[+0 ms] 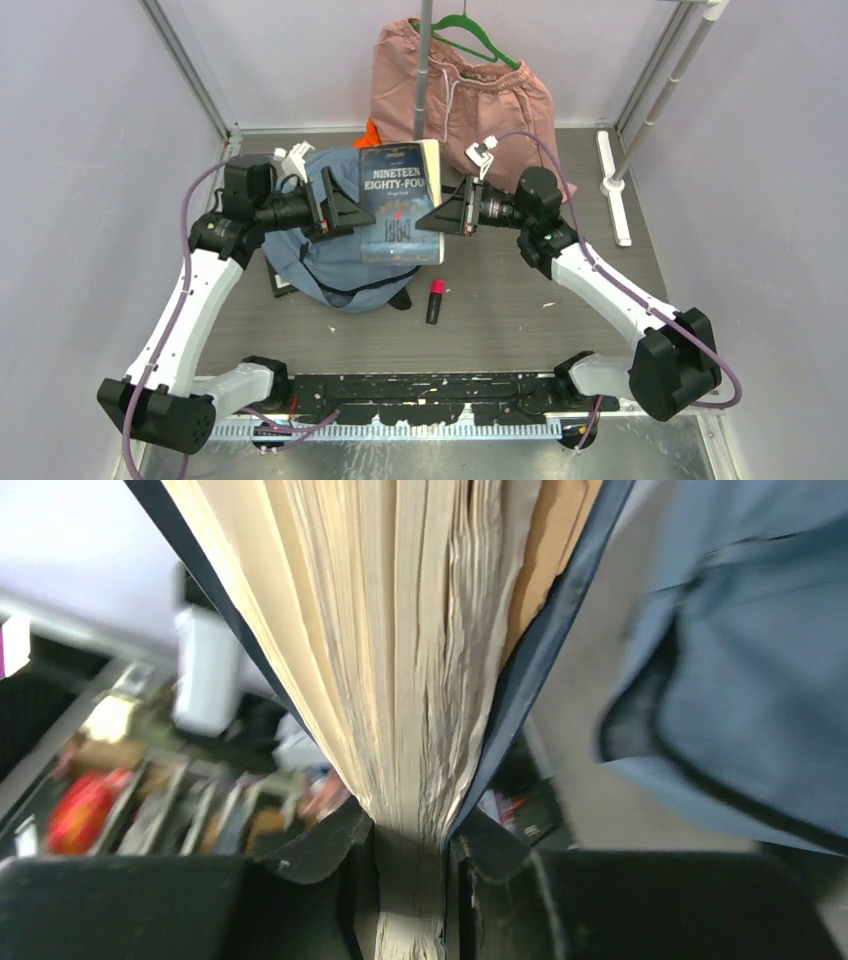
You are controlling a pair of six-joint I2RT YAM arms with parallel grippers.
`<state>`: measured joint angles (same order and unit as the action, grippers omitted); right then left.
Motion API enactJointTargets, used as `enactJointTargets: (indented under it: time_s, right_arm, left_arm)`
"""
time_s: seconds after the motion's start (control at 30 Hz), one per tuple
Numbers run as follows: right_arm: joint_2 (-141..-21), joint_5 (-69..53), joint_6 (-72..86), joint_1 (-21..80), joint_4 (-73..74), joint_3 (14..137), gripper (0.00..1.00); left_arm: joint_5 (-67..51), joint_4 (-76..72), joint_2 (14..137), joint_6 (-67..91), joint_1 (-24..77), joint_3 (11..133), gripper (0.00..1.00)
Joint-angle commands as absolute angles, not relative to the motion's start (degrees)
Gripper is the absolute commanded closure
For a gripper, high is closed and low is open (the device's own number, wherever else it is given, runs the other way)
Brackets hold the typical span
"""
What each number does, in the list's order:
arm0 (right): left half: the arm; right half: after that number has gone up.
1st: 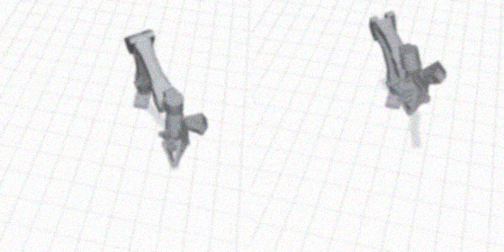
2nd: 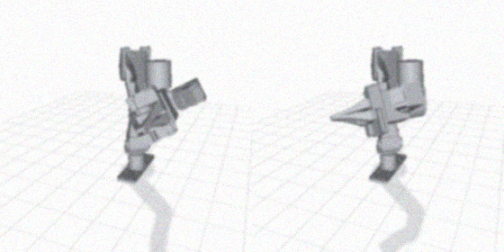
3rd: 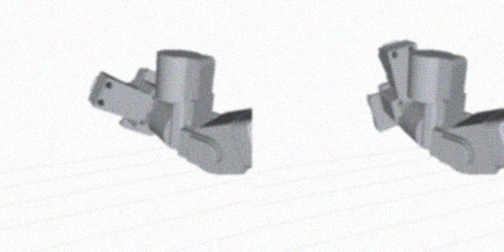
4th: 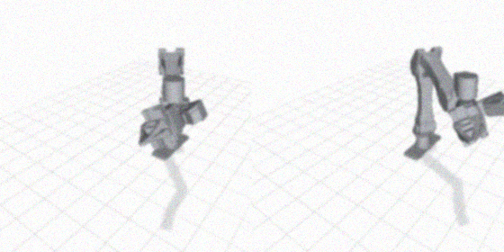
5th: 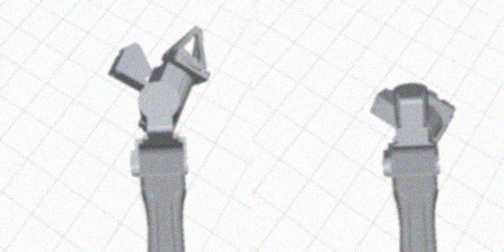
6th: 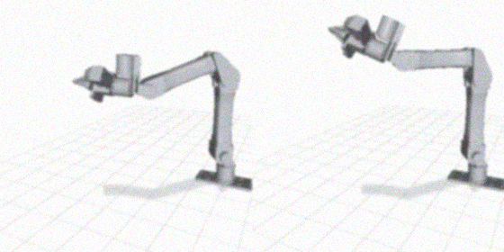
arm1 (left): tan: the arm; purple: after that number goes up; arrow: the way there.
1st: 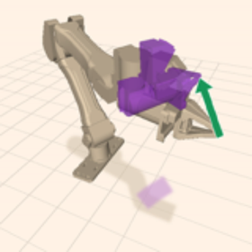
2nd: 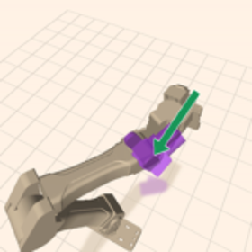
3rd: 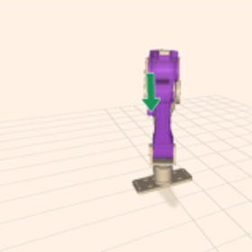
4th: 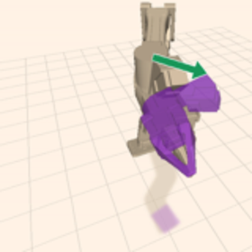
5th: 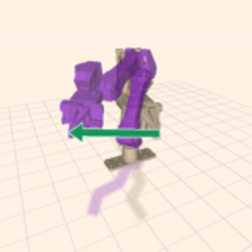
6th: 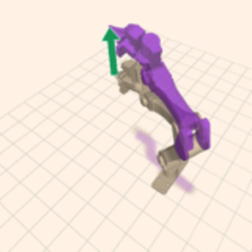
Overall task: Pack the student bag
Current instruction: Pick up the book from the center of the board.
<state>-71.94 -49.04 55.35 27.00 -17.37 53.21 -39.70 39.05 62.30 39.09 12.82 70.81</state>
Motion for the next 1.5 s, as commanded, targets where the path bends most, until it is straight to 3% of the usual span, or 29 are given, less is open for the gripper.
enactJointTargets:
  time_s: [0.0,0.13,0.37,0.47,0.53,0.6,0.63,0.67,0.7,0.77,0.8,1.1,1.47]
  right_arm:
    - [-72.0,-66.3,80.5,27.8,-54.9,51.8,0.99]
    - [-78.7,-68.7,100.4,27.8,-80.8,51.8,0.99]
    - [-81.8,-69.8,102.2,28.2,-82.1,51.6,0.99]
    - [-82.7,-70.2,102.3,28.1,-82.2,51.3,0.99]
    - [-83.3,-70.4,102.0,28.2,-82.2,51.0,0.99]
    - [-83.8,-70.5,102.1,28.2,-82.3,50.7,0.97]
    - [-84.0,-70.4,102.0,28.2,-82.3,50.6,0.84]
    - [-84.3,-70.2,102.1,28.1,-82.3,50.6,0.58]
    - [-84.5,-69.6,102.3,27.8,-82.3,50.7,0.32]
    - [-85.3,-65.7,102.7,26.3,-81.5,49.7,0.07]
    - [-85.4,-61.4,102.6,25.3,-80.3,48.7,0.01]
    - [-76.8,-33.6,87.5,25.6,-62.6,35.6,0.0]
    - [-77.9,-19.4,83.2,34.7,-67.9,32.2,0.0]
  left_arm:
    - [-57.0,24.8,62.9,44.5,12.6,67.4,0.01]
    - [-59.9,13.1,63.5,51.4,12.5,64.3,0.02]
    - [-63.1,-13.7,64.9,68.5,12.4,58.4,0.15]
    - [-62.4,-17.0,65.6,70.8,12.4,57.8,0.24]
    - [-61.8,-15.0,66.1,70.0,12.4,58.2,0.41]
    - [-60.8,-12.2,66.5,68.7,12.3,58.9,0.8]
    - [-60.1,-10.0,66.7,67.0,12.3,59.6,0.97]
    - [-58.9,-7.5,66.7,65.6,12.1,60.3,1.0]
    - [-57.1,-4.6,66.4,64.2,11.8,61.0,1.0]
    - [-52.4,0.9,64.9,61.6,10.8,62.2,1.0]
    - [-48.7,2.9,63.5,60.7,10.1,62.6,1.0]
    - [-30.2,8.9,58.8,61.8,9.5,63.0,1.0]
    - [-26.0,4.2,58.4,68.8,9.5,59.6,1.0]
